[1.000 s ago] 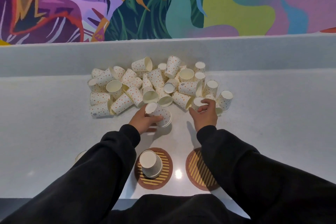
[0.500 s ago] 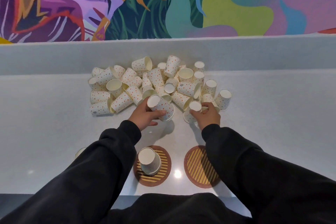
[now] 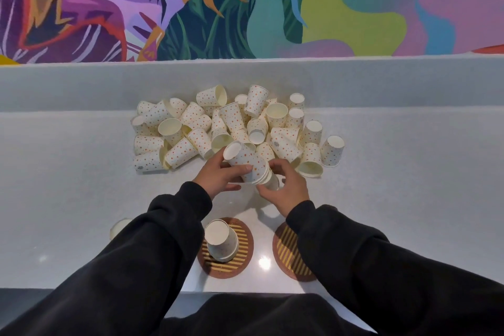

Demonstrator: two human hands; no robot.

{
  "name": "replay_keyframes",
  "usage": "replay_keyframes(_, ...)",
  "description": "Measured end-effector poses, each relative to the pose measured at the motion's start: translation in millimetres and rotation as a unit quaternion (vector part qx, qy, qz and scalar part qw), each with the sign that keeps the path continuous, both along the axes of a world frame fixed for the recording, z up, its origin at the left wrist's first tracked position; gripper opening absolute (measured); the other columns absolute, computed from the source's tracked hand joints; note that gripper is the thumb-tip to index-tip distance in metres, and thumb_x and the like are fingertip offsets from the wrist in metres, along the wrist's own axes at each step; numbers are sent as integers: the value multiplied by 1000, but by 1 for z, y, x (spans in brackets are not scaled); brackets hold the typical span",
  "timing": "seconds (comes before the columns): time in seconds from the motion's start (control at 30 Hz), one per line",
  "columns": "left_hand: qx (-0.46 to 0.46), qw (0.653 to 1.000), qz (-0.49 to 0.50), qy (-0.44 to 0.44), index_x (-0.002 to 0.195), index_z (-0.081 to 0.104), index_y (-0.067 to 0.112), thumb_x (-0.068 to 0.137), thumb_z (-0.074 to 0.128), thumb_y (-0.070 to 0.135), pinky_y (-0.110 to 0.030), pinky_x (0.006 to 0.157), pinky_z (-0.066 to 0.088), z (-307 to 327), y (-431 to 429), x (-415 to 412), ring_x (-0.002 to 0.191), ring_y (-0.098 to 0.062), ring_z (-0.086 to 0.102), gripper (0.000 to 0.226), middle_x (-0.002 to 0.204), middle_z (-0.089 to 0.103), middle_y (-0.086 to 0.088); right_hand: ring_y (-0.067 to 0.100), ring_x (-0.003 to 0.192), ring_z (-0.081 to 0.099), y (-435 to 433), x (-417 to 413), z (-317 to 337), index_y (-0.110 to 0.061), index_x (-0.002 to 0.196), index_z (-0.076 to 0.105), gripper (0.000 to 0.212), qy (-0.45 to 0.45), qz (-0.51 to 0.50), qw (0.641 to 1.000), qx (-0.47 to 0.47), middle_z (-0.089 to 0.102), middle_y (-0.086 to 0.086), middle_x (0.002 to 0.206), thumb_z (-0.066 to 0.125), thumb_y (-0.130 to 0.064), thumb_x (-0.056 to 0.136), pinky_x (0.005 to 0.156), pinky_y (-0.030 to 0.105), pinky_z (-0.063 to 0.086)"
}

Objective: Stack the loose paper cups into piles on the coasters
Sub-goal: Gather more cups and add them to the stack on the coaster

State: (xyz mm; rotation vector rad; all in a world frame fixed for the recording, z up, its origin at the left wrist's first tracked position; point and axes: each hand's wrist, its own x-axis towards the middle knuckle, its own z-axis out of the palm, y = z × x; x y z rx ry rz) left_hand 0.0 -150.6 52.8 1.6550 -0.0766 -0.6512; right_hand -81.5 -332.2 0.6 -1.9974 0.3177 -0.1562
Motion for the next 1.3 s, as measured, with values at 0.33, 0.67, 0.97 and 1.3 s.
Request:
replay_keyframes(0.33, -70, 986, 2, 151, 141, 46, 29, 90, 77, 37, -62, 89, 57, -1, 5, -9, 105, -46, 72, 60, 132, 66, -17, -2, 106, 63, 3, -1, 6, -44, 125, 53, 78, -52, 0, 998, 28, 65, -25, 115, 96, -45, 60, 90, 26, 57)
replay_keyframes(0.67, -48, 995, 42, 79, 140, 48, 27, 89, 76, 40, -61, 93, 57, 23, 22, -15, 101, -43, 74, 60, 126, 69, -16, 7, 120, 60, 2, 1, 12, -25, 126, 67, 66, -36, 28, 996, 72, 59, -6, 139, 95, -19, 68, 107, 35, 53)
replay_keyframes(0.97, -13, 997, 63, -41, 126, 54, 46, 91, 77, 31, -50, 86, 62, 39, 48, -49, 102, -24, 75, 45, 120, 73, 1, 10, 119, 61, 35, -10, 40, -32, 135, 51, 85, -16, 99, 979, 175, 62, -3, 130, 96, -15, 65, 101, 39, 56)
replay_keyframes(1.3, 55, 988, 91, -116, 125, 67, 35, 65, 91, 39, -41, 88, 61, 43, 85, -83, 105, -14, 71, 64, 113, 76, 9, 10, 121, 64, 64, -26, 34, -30, 140, 54, 86, 14, 196, 972, 127, 66, -11, 132, 92, -38, 64, 103, 44, 55)
